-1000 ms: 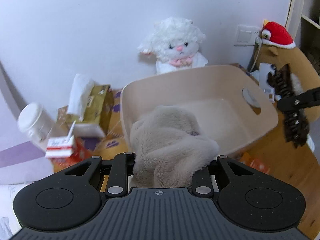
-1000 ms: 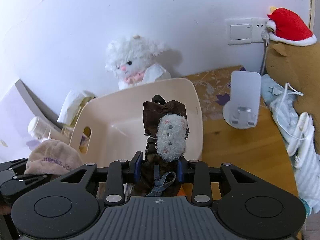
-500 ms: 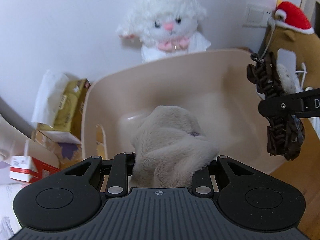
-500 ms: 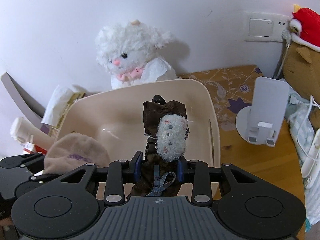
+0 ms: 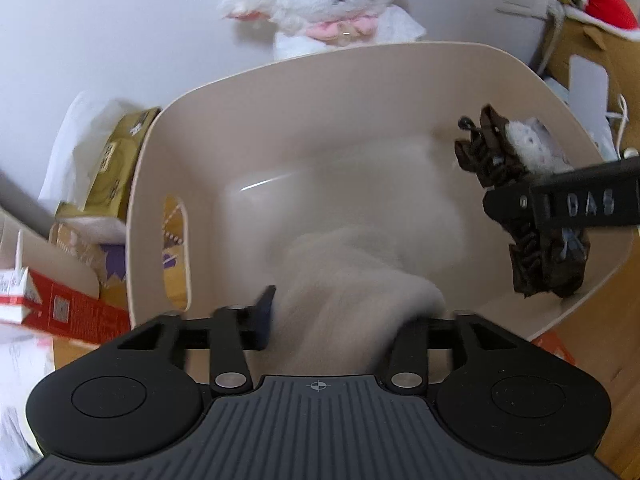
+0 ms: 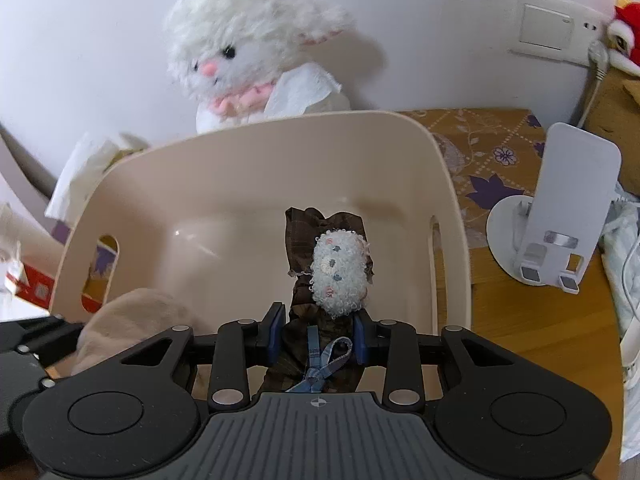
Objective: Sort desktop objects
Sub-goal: 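Lower both held items into the beige basket and open both tools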
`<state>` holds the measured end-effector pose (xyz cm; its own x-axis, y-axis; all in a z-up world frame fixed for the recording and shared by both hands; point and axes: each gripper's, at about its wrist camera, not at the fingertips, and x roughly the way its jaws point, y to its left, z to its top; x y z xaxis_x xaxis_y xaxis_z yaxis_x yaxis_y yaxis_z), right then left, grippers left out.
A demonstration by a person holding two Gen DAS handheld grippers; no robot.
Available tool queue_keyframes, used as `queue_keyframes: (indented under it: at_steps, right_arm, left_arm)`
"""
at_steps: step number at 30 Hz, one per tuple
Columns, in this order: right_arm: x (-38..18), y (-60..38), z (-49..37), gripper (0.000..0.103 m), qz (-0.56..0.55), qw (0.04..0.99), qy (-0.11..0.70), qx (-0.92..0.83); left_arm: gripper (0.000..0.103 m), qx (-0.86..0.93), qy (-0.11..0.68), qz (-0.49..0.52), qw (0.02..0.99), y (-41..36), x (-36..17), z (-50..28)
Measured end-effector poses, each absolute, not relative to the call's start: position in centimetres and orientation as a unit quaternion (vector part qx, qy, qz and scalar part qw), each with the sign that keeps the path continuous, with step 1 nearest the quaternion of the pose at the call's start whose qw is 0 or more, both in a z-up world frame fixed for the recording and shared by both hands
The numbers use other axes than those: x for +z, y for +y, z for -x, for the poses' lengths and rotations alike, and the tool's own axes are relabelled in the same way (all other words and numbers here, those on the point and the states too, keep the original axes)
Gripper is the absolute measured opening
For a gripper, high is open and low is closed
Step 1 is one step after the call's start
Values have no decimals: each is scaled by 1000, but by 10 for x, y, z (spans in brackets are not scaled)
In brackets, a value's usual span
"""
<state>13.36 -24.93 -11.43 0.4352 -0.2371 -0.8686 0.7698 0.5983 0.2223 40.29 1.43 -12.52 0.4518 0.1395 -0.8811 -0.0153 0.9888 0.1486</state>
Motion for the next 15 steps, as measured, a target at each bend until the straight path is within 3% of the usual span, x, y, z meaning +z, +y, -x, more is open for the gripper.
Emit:
queue_keyframes:
  at_steps: [2,5,10,12,15]
  right_arm:
    - [-113,-244,-136,49,-291,793,428,-322]
    - [-108,-239,-137,69,-271,801,425,-324]
    - [-101,-235,-126,80,-278,802,414,-329]
    - [-96,-230,-118,93,-274,805,410,-331]
    - [-91,-220,-107,96,-256,815,401,-330]
  left_arm:
    - [70,39,517,-42,854,19,-118,-401]
    - [72,38,509,-41,859,22,-108,-396]
    - [73,39,499,-46,865,30,-95,-383]
    - [73,38,495,-44,867,36,-89,-376]
    - [74,32,485,-48,873,43,-79,-362]
